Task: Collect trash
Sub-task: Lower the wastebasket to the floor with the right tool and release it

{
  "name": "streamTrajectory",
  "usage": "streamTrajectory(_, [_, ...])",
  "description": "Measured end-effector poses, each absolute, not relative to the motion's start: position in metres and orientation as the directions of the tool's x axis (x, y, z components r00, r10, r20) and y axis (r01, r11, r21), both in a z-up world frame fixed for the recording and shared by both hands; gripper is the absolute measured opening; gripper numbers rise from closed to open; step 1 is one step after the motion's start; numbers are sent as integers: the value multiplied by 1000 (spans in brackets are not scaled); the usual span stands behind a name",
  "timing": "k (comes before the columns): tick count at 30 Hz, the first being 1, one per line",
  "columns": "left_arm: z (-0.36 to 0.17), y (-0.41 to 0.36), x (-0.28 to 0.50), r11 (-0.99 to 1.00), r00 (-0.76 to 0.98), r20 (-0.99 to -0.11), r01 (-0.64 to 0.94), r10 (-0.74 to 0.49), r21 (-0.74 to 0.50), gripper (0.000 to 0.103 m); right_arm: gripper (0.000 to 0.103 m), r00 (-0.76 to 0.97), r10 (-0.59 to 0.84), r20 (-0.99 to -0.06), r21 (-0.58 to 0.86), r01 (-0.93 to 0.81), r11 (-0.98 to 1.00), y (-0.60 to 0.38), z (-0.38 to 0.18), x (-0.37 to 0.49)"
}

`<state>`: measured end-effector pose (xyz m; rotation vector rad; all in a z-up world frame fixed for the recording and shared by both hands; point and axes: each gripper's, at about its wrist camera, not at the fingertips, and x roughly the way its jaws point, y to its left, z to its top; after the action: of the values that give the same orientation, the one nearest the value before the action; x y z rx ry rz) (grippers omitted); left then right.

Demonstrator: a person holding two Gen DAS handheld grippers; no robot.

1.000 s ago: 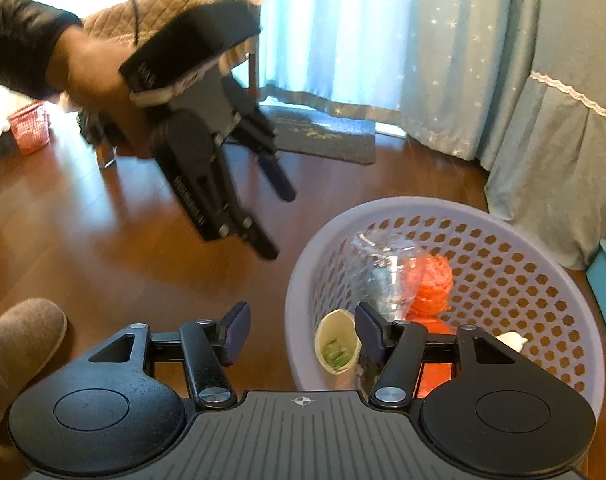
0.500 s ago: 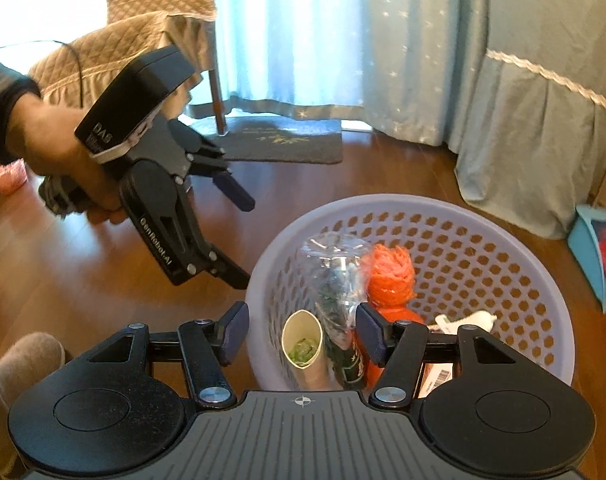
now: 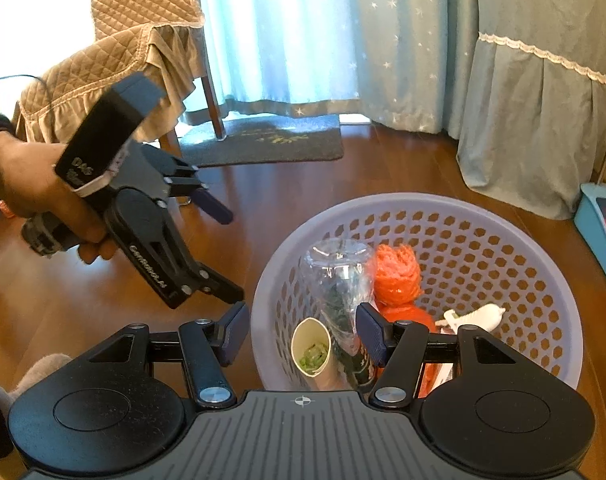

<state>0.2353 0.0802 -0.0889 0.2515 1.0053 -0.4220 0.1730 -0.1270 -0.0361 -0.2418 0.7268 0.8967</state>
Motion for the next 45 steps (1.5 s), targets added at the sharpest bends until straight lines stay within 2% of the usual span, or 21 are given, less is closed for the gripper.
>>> streamTrajectory(6, [-68,87,216,907,494,-847,420,-198,33,102,57,386,615,-688,93,-793,602,-127,-20,171])
streamTrajectory(12, [-26,77,198,908,513,-832,419,-214,25,102,57,423,572,-703,10,-798,603,-126,22,163])
streamTrajectory(21, [33,62,158,920,533,-820,392,-209,20,102,57,519,472,-713,-5,-677,736,-136,73,126])
streamTrajectory(27, [49,67,132,943,547,-824,329,-145,52,102,57,521,394,-757,43,-562,826,-145,74,100])
streamTrajectory(37, [68,78,97,978,577,-807,207,-129,-8,102,56,516,305,-801,149,-322,935,-174,76,81])
streamTrajectory(45, [63,79,63,990,579,-807,135,-118,-47,101,56,499,275,-822,171,-244,955,-180,72,58])
